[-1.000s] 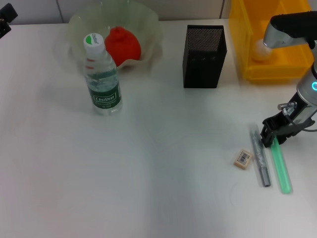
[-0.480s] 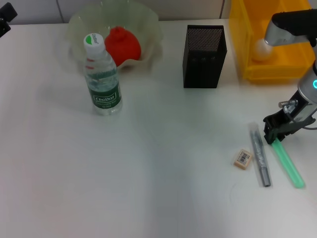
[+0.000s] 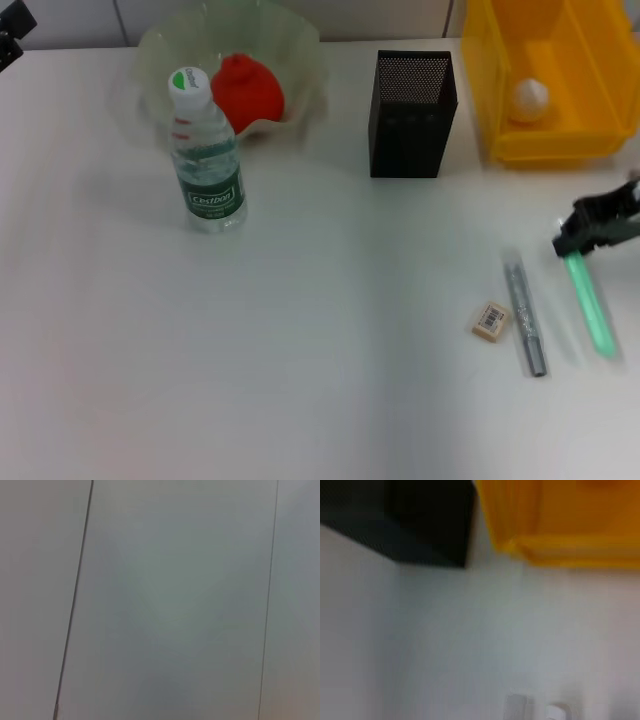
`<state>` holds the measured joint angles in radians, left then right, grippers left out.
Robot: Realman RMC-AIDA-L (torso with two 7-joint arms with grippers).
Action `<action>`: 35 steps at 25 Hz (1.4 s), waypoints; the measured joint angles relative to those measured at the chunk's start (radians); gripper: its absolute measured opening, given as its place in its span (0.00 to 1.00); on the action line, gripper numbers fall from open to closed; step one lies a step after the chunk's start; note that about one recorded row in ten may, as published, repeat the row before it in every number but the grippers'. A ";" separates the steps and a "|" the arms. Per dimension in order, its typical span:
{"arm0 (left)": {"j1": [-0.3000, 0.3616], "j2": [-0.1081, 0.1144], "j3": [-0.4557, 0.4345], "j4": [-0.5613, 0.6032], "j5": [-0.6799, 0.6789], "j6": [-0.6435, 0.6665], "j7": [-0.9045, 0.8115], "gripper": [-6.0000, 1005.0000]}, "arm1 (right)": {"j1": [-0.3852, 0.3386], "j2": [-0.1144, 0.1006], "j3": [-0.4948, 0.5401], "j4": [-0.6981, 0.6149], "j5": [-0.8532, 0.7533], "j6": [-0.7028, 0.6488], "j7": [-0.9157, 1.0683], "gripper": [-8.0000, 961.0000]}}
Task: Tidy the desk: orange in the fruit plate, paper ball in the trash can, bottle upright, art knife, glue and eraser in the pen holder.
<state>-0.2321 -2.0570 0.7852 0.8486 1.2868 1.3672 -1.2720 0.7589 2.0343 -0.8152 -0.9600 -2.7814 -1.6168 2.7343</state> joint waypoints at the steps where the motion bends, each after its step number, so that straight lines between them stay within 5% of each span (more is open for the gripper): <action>1: -0.002 0.000 0.000 0.000 0.000 0.000 0.000 0.71 | -0.018 -0.009 0.055 -0.003 0.064 -0.005 -0.044 0.18; 2: -0.002 0.000 -0.001 -0.001 0.000 0.000 0.000 0.71 | -0.052 -0.033 0.147 0.028 0.229 -0.004 -0.138 0.18; 3: -0.003 0.000 -0.002 -0.001 0.000 0.000 0.000 0.71 | -0.052 -0.033 0.147 0.028 0.229 -0.004 -0.138 0.18; 7: -0.005 -0.001 -0.005 0.002 -0.001 0.000 -0.004 0.71 | -0.125 -0.099 0.228 0.251 0.637 0.043 -0.399 0.18; 10: -0.006 -0.002 -0.010 0.003 -0.001 0.000 -0.004 0.71 | -0.144 -0.104 0.234 0.318 0.769 0.063 -0.511 0.19; 12: -0.008 -0.004 -0.018 0.000 -0.002 -0.002 -0.001 0.71 | -0.161 -0.069 0.238 0.368 0.935 0.099 -0.693 0.19; 13: -0.008 -0.004 -0.018 0.000 -0.002 -0.002 -0.001 0.71 | -0.161 -0.069 0.238 0.368 0.935 0.099 -0.693 0.19; 14: -0.008 -0.004 -0.018 0.000 -0.002 -0.002 -0.001 0.71 | -0.162 -0.028 0.239 0.376 1.010 0.136 -0.815 0.19; 15: -0.011 -0.005 -0.020 -0.009 -0.002 -0.007 0.014 0.71 | -0.162 -0.028 0.239 0.376 1.010 0.136 -0.815 0.19; 17: -0.018 -0.005 -0.024 -0.025 -0.002 -0.007 0.031 0.71 | -0.146 0.028 0.239 0.376 1.077 0.207 -0.977 0.19; 21: -0.022 -0.005 -0.026 -0.039 -0.002 -0.007 0.039 0.71 | -0.104 0.048 0.229 0.412 1.145 0.277 -1.118 0.19; 27: -0.016 -0.005 -0.027 -0.050 -0.001 -0.007 0.051 0.71 | -0.015 0.048 0.223 0.491 1.170 0.416 -1.282 0.20; 35: -0.011 -0.005 -0.057 -0.073 -0.001 -0.003 0.053 0.71 | -0.005 0.047 0.178 0.492 1.171 0.512 -1.326 0.20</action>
<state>-0.2427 -2.0617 0.7281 0.7757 1.2855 1.3640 -1.2194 0.7542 2.0810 -0.6369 -0.4684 -1.6104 -1.1047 1.4086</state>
